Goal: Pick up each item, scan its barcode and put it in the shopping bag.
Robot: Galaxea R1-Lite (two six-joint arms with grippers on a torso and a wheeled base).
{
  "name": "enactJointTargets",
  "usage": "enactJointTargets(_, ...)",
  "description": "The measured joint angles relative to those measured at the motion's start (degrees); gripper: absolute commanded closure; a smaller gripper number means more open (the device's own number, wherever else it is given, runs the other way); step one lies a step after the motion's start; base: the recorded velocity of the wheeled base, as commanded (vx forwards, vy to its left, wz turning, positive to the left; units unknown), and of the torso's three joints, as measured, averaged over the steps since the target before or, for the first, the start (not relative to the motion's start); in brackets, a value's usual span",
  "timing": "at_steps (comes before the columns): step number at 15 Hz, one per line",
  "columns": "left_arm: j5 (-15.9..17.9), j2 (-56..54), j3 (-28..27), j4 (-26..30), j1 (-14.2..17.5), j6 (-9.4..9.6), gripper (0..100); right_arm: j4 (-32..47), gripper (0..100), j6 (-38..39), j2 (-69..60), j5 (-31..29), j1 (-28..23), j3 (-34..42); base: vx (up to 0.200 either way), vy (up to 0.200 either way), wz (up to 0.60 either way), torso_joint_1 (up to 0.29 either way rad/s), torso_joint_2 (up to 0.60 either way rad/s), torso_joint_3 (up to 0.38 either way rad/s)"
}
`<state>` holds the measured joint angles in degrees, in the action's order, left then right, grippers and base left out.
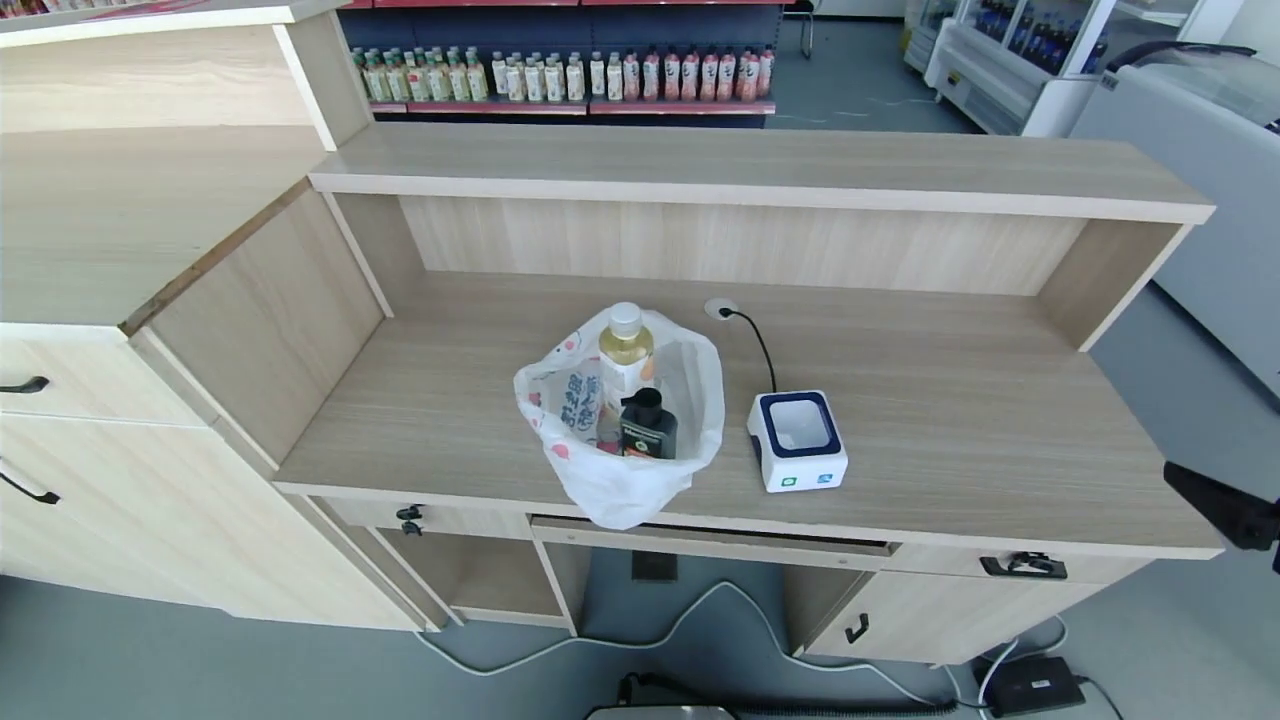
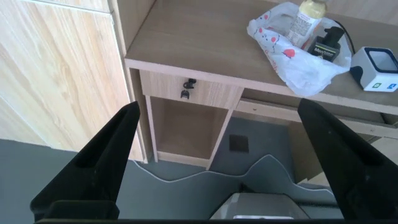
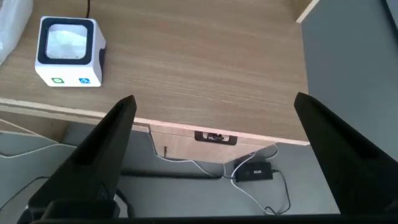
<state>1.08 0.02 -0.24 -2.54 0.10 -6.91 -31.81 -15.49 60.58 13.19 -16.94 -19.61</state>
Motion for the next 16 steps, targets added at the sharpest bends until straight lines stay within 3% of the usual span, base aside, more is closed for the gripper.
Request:
enactJointTargets(5, 0.02, 0.00, 0.04, 0.00, -0.10, -0.01, 0, -3.17, 0, -0.49, -8.87, 0.00, -0.09, 10.34, 0.000, 0.000, -0.12, 0.000, 0.00, 0.000)
enactJointTargets(8, 0.00, 0.00, 0.04, 0.02, -0.05, -0.01, 0, -1.43, 0, 4.50, -16.34, 0.02, 0.63, 16.87, 0.000, 0.000, 0.00, 0.000, 0.00, 0.000)
enactJointTargets(10, 0.02, 0.00, 0.02, 0.00, 0.00, -0.01, 0, 6.08, 0, 10.22, -23.06, -2.00, 1.99, 18.63, 0.000, 0.000, 0.00, 0.000, 0.00, 0.000)
enactJointTargets(13, 0.00, 0.00, 0.00, 0.00, -0.05, -0.01, 0, 21.60, 0, 14.13, -34.12, -11.93, 5.95, 19.43, 0.000, 0.000, 0.00, 0.000, 0.00, 0.000)
enactJointTargets(16, 0.00, 0.00, 0.00, 0.02, -0.05, -0.01, 0, 28.11, 0, 15.85, -44.81, -16.31, 12.32, 19.57, 0.000, 0.000, 0.00, 0.000, 0.00, 0.000)
